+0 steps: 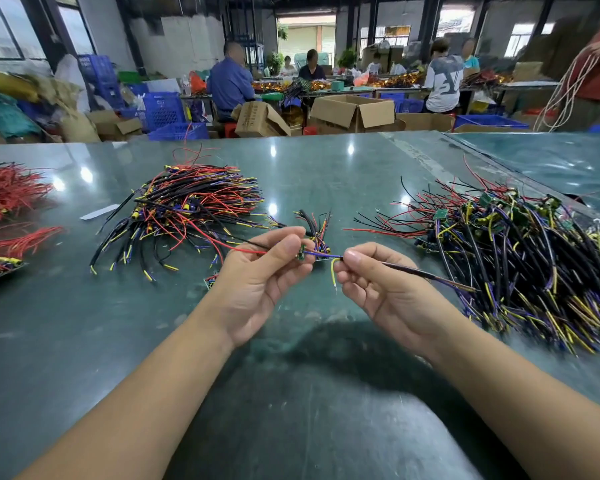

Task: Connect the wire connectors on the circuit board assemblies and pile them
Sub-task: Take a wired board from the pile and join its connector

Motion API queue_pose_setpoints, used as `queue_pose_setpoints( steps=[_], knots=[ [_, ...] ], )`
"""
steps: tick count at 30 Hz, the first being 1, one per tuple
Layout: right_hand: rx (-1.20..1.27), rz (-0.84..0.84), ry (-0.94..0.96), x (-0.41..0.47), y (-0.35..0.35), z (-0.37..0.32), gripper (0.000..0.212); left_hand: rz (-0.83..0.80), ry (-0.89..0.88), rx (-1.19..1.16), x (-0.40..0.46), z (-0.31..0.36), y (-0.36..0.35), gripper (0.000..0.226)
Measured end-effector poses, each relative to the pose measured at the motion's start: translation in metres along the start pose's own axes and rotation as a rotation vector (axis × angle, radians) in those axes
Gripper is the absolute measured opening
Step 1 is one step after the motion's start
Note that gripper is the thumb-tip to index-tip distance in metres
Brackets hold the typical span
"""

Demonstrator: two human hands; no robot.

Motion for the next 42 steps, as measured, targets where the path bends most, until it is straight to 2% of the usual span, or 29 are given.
queue_pose_setpoints(
  steps=[3, 5, 7, 10, 13, 17, 21, 26, 30, 34, 37, 42],
  knots=[
    [0.053, 0.001, -0.019, 0.001, -0.001, -0.002, 0.01, -0.051, -0.02, -0.055, -0.002, 0.002, -0.003, 0.014],
    [0.015, 0.025, -0.007, 0.001, -0.001, -0.002, 0.009, -0.053, -0.039, 0.019, -0.002, 0.001, -0.003, 0.015],
    [-0.017, 0.066, 0.031, 0.001, 0.001, -0.004, 0.007, -0.042, -0.086, 0.174, -0.004, 0.0, -0.004, 0.013],
    [-0.061, 0.127, 0.101, 0.0, 0.004, -0.005, 0.004, -0.003, -0.173, 0.521, -0.006, -0.005, -0.006, 0.032],
    [-0.125, 0.123, 0.153, -0.001, 0.001, -0.004, 0.007, 0.033, -0.225, 0.702, -0.007, -0.01, -0.008, 0.044],
    [-0.192, 0.078, 0.162, -0.003, -0.005, 0.001, 0.018, 0.101, -0.303, 0.639, -0.007, -0.006, -0.011, 0.039],
    [-0.172, 0.063, 0.107, -0.002, -0.004, 0.005, 0.004, 0.108, -0.311, 0.669, -0.009, -0.004, -0.011, 0.02],
    [-0.078, 0.063, 0.065, -0.003, -0.003, 0.005, 0.002, 0.085, -0.208, 0.475, -0.007, -0.006, -0.009, 0.01],
    [-0.02, 0.074, 0.016, -0.002, -0.003, 0.005, 0.01, 0.071, -0.169, 0.39, -0.005, -0.008, -0.005, 0.021],
    [-0.026, 0.107, 0.028, -0.002, -0.001, 0.004, 0.01, 0.033, -0.128, 0.38, -0.005, -0.007, -0.005, 0.02],
    [-0.064, 0.117, 0.081, -0.002, -0.001, 0.004, 0.003, 0.008, -0.133, 0.524, -0.008, -0.005, -0.005, 0.026],
    [-0.056, 0.125, 0.119, -0.002, -0.002, 0.002, 0.007, -0.003, -0.144, 0.68, -0.013, -0.006, -0.011, 0.042]
  ],
)
Point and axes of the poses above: each hand's wrist, its own x-axis towards the middle knuckle, its own y-axis out of the back of the hand, z = x × y, the point moved 3 cm from there along x, towards the middle knuckle, and after that the axes turned 10 degrees about y, right-handed, at the moved point
